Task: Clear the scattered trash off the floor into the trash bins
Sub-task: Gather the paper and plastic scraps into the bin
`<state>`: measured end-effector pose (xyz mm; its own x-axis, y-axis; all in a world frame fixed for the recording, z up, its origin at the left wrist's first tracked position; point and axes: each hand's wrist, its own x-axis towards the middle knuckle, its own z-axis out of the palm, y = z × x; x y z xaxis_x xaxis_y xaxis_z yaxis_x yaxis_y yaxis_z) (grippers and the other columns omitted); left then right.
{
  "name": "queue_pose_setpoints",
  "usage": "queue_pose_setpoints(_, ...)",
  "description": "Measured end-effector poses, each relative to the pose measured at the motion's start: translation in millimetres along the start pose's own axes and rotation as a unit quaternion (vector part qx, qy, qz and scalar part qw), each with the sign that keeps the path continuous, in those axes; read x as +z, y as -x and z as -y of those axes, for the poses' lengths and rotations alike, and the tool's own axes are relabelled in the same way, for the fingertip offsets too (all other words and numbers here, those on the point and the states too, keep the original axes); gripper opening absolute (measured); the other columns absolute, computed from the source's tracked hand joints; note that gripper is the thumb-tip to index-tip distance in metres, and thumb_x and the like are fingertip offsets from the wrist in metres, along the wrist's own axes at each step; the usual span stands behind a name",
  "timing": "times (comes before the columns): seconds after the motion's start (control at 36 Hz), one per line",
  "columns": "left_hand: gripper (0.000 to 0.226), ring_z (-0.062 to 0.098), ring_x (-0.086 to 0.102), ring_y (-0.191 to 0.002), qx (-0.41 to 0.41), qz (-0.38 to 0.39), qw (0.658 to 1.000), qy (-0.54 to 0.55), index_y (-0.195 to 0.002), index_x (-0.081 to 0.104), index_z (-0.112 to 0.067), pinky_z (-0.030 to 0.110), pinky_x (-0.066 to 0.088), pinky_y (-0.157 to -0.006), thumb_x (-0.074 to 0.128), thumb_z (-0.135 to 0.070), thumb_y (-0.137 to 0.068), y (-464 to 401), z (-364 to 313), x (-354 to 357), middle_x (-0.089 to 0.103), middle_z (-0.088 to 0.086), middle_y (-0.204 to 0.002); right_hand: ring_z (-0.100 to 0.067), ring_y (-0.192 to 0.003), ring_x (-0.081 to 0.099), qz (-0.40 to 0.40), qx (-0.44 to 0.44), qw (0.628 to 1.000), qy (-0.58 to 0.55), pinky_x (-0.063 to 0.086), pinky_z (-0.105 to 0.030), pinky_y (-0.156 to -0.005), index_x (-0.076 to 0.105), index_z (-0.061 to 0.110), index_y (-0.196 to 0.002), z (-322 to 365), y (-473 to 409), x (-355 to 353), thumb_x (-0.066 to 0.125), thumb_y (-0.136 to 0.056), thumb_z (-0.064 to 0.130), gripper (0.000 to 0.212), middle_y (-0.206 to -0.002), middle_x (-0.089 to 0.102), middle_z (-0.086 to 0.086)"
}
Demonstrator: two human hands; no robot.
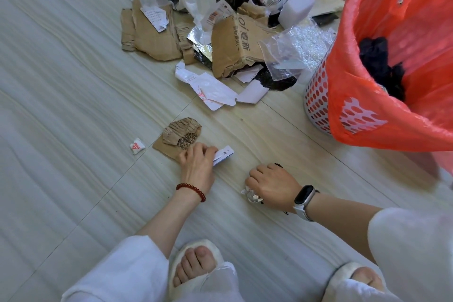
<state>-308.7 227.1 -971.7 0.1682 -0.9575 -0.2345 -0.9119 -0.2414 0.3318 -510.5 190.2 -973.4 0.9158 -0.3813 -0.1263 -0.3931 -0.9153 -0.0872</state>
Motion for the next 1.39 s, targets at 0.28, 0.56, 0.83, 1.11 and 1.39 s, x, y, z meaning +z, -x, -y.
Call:
queue_pose_setpoints(0.28,0.054,0.024,0.044,-0.085,0.030,-0.155,0.981,0.110,-0.100,0.056,0.000,0.036,0.046,-0.072,0.057,0.027,-0.053,8.9,14.4,-14.0,0.058,0.018,-0.088,-0.018,-0.051,0.057,-0.073,0.094,0.988,-0.099,0.039,-0.020,-0.044,0.062,0.017,-0.071,-3.2,-14.5,-14.5,0.044,-0.073,0.026,0.019,-0.064,0.061,0.004)
queue_pose_setpoints(0.56,0.044,0.039,0.046,-0.105,-0.239,-0.168,0.956,0.039,-0.113,0.053,0.003,0.040,0.031,-0.089,0.070,-0.017,-0.077,-19.0,119.0,-40.6,0.054,0.024,-0.112,-0.036,-0.083,0.061,-0.023,0.211,0.966,-0.148,0.031,-0.030,-0.057,0.058,0.009,-0.108,-40.8,-107.3,-76.5,0.063,-0.080,0.017,0.030,-0.129,0.053,-0.008)
queue_pose_setpoints(0.83,0.019,0.039,0.052,-0.095,-0.218,-0.132,0.963,0.083,-0.098,0.063,0.004,0.033,0.031,-0.085,0.066,-0.005,-0.081,-12.6,142.9,-20.7,0.063,0.021,-0.094,-0.036,-0.081,0.058,0.124,0.255,0.948,-0.144,0.033,-0.032,-0.059,0.047,0.021,-0.112,-65.7,-178.9,-54.3,0.050,-0.090,0.024,0.022,-0.153,0.005,-0.017)
queue_pose_setpoints(1.11,0.017,0.037,0.052,-0.091,-0.218,-0.191,0.947,0.140,-0.095,0.062,0.004,0.030,0.039,-0.076,0.065,0.003,-0.078,-19.0,131.0,-39.0,0.060,0.020,-0.089,-0.031,-0.095,0.053,0.073,0.275,0.957,-0.062,0.031,-0.034,-0.066,0.045,0.009,-0.115,-45.2,-177.5,-42.8,0.044,-0.090,0.013,0.026,-0.109,0.054,-0.012)
queue_pose_setpoints(1.39,0.018,0.020,0.053,-0.076,-0.186,-0.263,0.893,0.314,-0.106,0.058,-0.004,0.028,0.040,-0.070,0.055,-0.008,-0.089,-48.6,61.9,-112.0,0.060,0.004,-0.087,-0.033,-0.096,0.057,-0.077,0.315,0.919,-0.226,0.036,-0.035,-0.064,0.047,0.014,-0.115,-57.7,-158.3,-123.7,0.055,-0.086,0.022,0.030,-0.102,0.064,-0.006)
